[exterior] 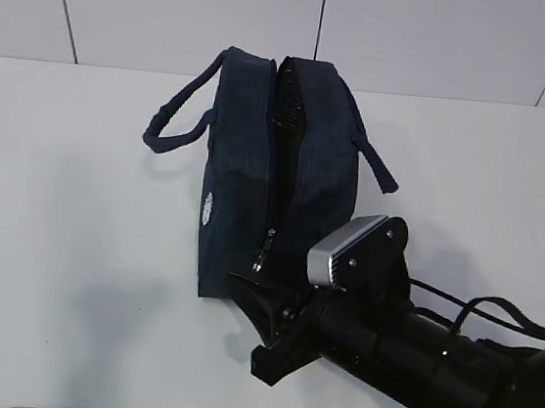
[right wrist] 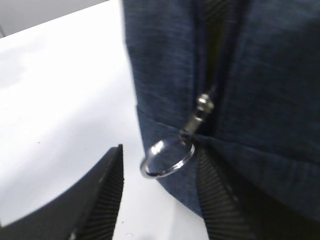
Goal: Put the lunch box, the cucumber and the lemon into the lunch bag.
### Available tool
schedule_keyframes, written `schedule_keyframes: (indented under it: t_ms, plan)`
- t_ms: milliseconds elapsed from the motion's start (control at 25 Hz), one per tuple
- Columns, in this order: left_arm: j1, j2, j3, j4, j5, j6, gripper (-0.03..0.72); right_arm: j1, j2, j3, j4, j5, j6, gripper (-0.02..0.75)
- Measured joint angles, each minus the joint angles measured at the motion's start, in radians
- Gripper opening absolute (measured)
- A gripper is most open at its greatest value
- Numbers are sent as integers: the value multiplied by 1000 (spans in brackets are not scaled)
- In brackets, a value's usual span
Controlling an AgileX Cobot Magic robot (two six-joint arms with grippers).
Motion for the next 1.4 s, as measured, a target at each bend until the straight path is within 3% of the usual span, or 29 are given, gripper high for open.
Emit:
schedule_keyframes:
  t_ms: [640,880,1200,1400]
  plan:
    - [0,0,1,-28,0,0,242,0,0,-4,10,-2,-2,382]
    - [0,0,1,-31,0,0,242,0,0,-4,28,-2,-2,302]
    - [0,0,1,-41,0,0,242,0,0,-4,46,-2,-2,276]
    - [0,0,1,-69,0,0,242,0,0,-4,85,27,-2,183]
